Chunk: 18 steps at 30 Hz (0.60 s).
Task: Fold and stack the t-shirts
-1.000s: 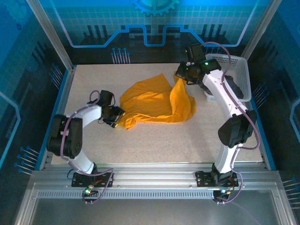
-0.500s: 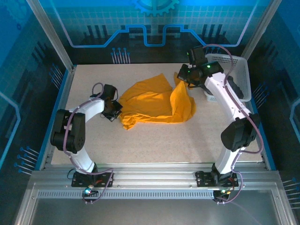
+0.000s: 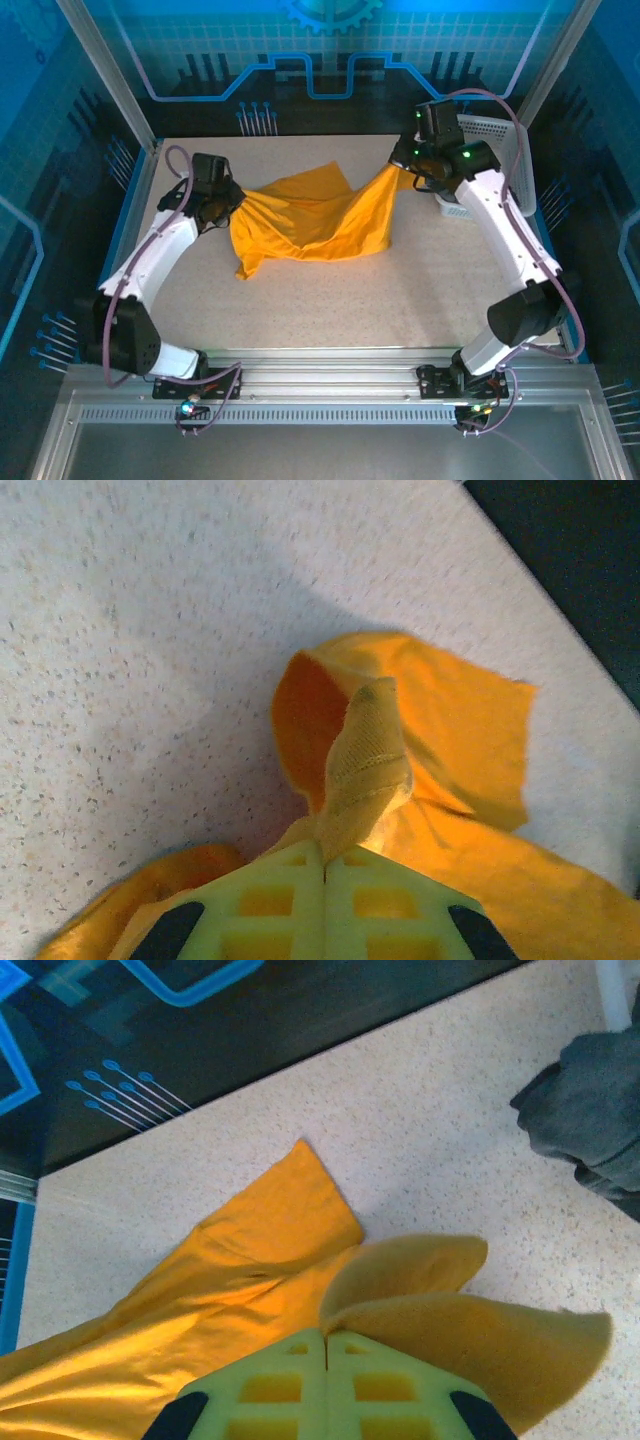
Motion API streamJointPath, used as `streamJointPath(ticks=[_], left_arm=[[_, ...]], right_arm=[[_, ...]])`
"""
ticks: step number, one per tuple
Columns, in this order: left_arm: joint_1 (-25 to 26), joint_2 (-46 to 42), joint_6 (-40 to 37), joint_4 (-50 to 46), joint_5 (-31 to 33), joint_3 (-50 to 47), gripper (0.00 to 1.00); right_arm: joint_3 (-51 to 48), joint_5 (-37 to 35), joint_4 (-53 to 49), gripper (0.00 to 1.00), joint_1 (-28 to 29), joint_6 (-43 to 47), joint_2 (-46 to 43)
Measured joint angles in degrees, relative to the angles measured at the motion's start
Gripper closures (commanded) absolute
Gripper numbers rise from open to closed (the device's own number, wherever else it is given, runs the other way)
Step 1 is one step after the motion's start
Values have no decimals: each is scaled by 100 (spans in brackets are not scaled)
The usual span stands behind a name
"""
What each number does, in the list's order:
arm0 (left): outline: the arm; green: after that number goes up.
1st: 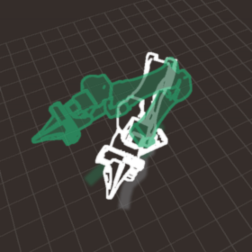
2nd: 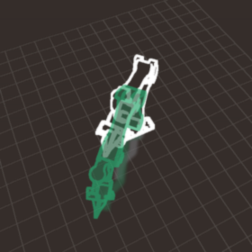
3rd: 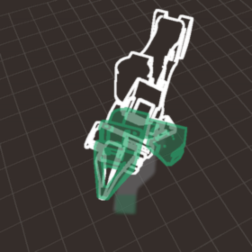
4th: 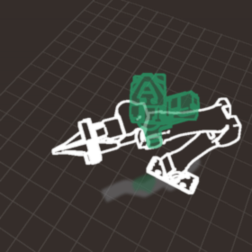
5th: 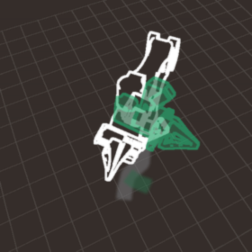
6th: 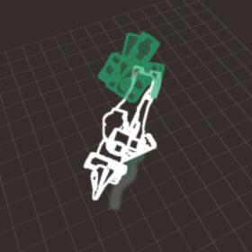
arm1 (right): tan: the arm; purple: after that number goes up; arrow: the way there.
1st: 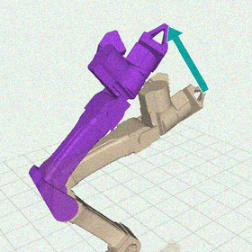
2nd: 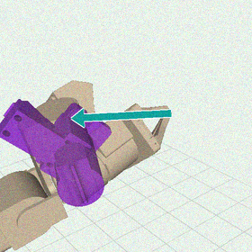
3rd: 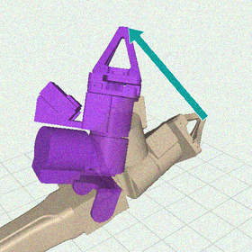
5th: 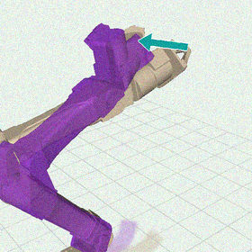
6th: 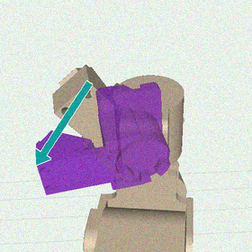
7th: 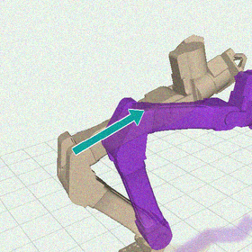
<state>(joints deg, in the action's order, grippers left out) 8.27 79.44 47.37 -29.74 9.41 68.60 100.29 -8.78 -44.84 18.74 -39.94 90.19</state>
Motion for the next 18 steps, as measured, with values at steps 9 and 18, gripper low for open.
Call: streamJointPath(ticks=[9, 18], left_arm=[[0, -1976, 2, 138, 496, -717, 100], [0, -3386, -352, 538, 1381, -914, 100]], right_arm=[[-1582, 87, 796, 100, 13, 197, -1762], [-2264, 61, 1484, 100, 70, 404, -3300]])
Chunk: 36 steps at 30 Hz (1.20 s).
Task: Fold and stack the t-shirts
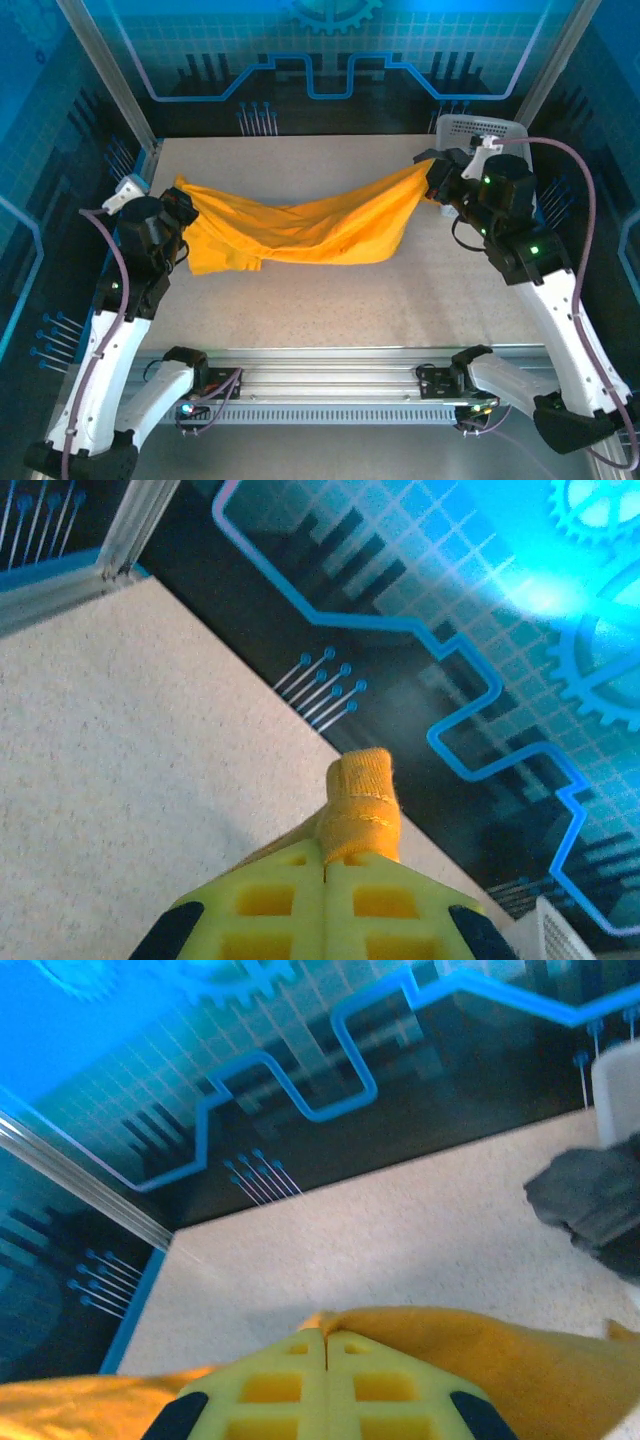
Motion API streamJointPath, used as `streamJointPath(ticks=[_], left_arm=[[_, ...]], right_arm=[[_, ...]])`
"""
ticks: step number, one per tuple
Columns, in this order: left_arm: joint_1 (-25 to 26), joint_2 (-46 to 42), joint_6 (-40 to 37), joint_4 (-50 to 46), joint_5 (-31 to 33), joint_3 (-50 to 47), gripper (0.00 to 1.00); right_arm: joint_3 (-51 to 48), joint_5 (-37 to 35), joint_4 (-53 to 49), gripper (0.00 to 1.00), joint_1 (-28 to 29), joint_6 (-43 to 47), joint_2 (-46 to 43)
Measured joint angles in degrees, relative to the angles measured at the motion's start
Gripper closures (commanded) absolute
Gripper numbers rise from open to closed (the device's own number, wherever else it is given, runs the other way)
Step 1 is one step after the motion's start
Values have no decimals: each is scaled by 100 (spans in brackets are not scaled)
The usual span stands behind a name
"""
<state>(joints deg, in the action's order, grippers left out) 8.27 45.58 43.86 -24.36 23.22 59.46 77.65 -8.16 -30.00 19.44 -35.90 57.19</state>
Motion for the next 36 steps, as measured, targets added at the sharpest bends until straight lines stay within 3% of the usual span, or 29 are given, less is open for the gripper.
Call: streamJointPath(ticks=[6, 8, 10, 12, 15, 17, 22, 29, 32, 36], left_arm=[[-302, 1145, -42, 487, 140, 525, 100], [-533, 1683, 0, 636, 52, 634, 100], [-754, 2273, 44, 730, -70, 651, 76], [-951, 2754, 92, 708, -321, 651, 53], [-1272, 3348, 212, 516, -776, 651, 42], [-1399, 3510, 247, 262, -922, 649, 41], [-1572, 3377, 232, -79, -1156, 400, 41], [-1652, 3300, 275, -588, -1316, -341, 45], [-1652, 3300, 319, -706, -1419, -496, 47], [-1604, 3300, 417, -785, -1521, -540, 48]], right_arm=[[254, -46, 251, 100, -66, 20, 656], [505, -42, 264, 80, -118, 0, 1244], [833, 33, 247, 58, -186, -87, 2079], [1294, 155, -37, 50, -240, -146, 3003], [2142, 223, -549, 43, -262, -203, 4328], [2188, 212, -861, 40, -227, -256, 4715], [1185, 203, -1196, 44, -2, -457, 4347], [-1388, 728, -1370, 45, 855, -935, 2769], [-2120, 1145, -1668, 45, 1158, -931, 2669], [-2850, 1574, -1784, 44, 1150, -931, 2675]])
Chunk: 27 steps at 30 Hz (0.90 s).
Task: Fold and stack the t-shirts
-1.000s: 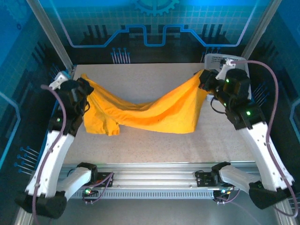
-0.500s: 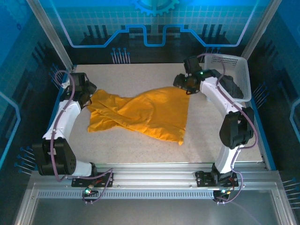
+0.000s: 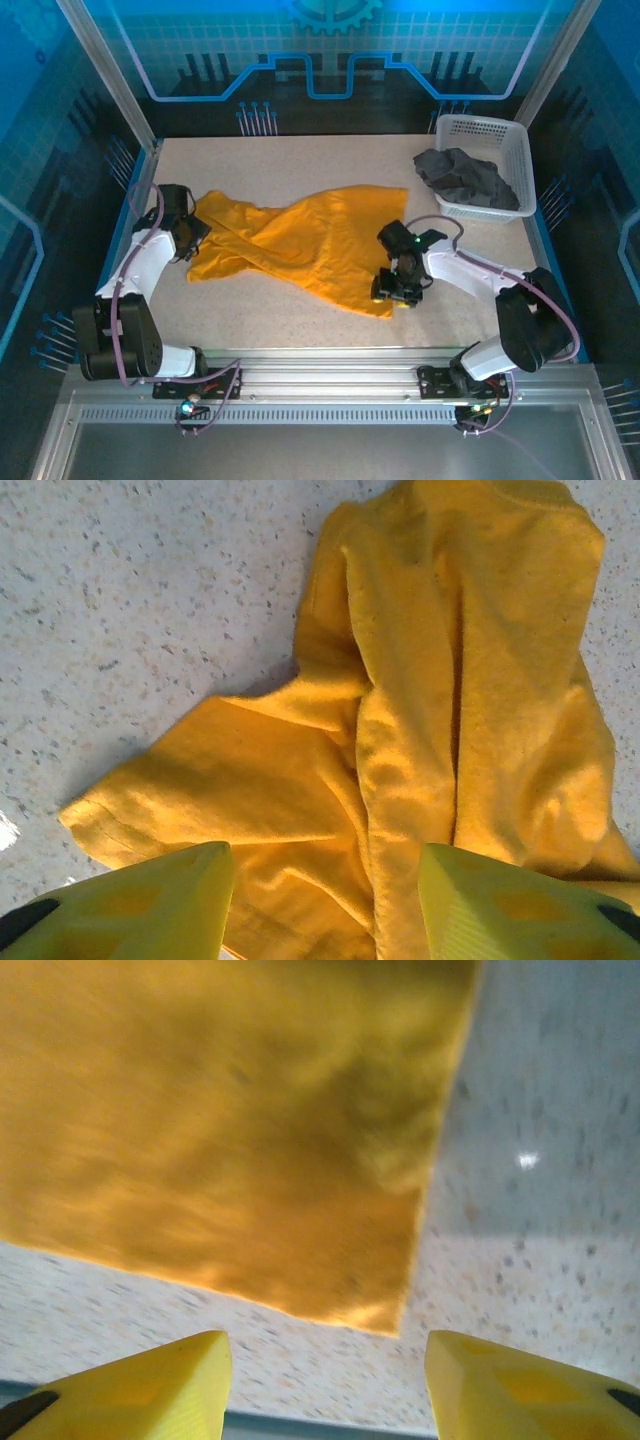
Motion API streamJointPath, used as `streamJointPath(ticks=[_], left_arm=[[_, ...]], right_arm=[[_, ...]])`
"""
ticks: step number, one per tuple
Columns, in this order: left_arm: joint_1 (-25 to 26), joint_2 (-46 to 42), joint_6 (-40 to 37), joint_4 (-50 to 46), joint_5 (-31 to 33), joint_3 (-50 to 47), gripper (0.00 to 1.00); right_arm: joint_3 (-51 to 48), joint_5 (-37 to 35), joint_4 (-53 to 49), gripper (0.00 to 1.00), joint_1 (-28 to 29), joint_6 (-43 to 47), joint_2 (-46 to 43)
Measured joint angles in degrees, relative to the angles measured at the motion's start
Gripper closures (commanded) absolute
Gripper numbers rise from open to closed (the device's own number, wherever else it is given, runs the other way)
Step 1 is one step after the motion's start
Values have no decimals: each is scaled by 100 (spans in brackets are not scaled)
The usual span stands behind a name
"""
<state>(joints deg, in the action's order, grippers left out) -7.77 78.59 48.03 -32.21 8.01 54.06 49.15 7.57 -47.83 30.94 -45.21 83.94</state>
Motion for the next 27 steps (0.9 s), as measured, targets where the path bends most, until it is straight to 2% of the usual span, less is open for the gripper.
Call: streamJointPath(ticks=[4, 9, 11, 14, 15, 19, 24, 27], left_arm=[[122, 0, 11, -13, -48, 0, 48], [186, 0, 11, -79, -105, 87, 48], [190, 0, 11, -79, -116, 151, 48], [205, -26, 11, -76, -149, 227, 49], [205, -39, 9, -96, -153, 245, 49], [205, -90, -28, -243, -101, 404, 49], [203, -103, -208, -407, 79, 671, 49], [160, -59, -315, -496, 70, 691, 51]], right_arm=[[-238, 365, 59, 45, -118, -17, 70], [-225, 507, 369, 48, -105, -111, 603], [-170, 474, 328, 60, -105, -146, 756], [61, 260, -17, 94, -118, -238, 979], [129, 190, -129, 99, -142, -254, 1040], [505, -354, -164, 100, -376, -205, 970], [680, -979, -254, 100, -1475, 68, 433], [767, -1287, -439, 100, -1965, 295, 400]])
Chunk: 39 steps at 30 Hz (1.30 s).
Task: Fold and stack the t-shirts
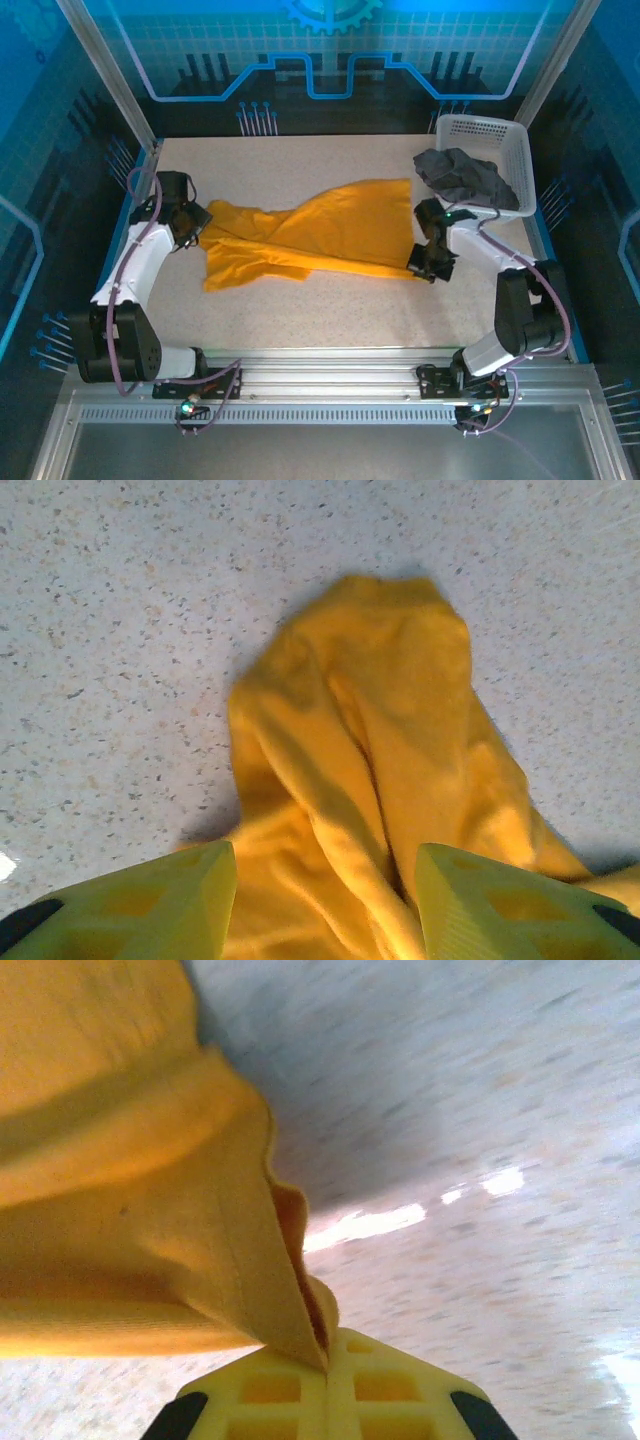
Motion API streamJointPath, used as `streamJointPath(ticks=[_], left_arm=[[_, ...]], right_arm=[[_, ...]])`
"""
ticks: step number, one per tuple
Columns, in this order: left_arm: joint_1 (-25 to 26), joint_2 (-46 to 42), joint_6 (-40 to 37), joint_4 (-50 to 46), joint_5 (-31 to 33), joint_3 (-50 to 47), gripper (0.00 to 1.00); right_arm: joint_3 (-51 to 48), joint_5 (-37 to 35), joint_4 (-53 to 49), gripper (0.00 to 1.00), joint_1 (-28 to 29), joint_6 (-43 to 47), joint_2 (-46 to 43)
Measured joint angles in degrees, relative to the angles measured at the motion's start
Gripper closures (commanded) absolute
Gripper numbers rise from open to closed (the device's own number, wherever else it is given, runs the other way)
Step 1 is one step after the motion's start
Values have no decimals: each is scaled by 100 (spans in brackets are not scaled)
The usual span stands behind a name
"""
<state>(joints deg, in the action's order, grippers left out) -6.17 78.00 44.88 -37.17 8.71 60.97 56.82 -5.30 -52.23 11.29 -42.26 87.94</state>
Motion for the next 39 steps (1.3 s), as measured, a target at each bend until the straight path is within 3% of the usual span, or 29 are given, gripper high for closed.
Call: streamJointPath(ticks=[6, 12, 21, 30, 39], left_arm=[[-289, 247, -199, 184, -437, -269, 53], [-337, 944, -197, 437, -1176, -452, 50], [-745, 1224, -313, 446, -1506, -514, 52], [-750, 1128, -278, 813, -1816, -1062, 75], [-638, 1086, -299, 979, -1961, -1290, 60]], right_arm=[[236, -188, -131, 100, -485, 297, 146], [444, -179, -127, 100, -505, 442, 494], [466, -181, -131, 100, -678, 595, 555], [704, -175, -131, 100, -772, 682, 754], [780, -168, -131, 100, -752, 678, 811]])
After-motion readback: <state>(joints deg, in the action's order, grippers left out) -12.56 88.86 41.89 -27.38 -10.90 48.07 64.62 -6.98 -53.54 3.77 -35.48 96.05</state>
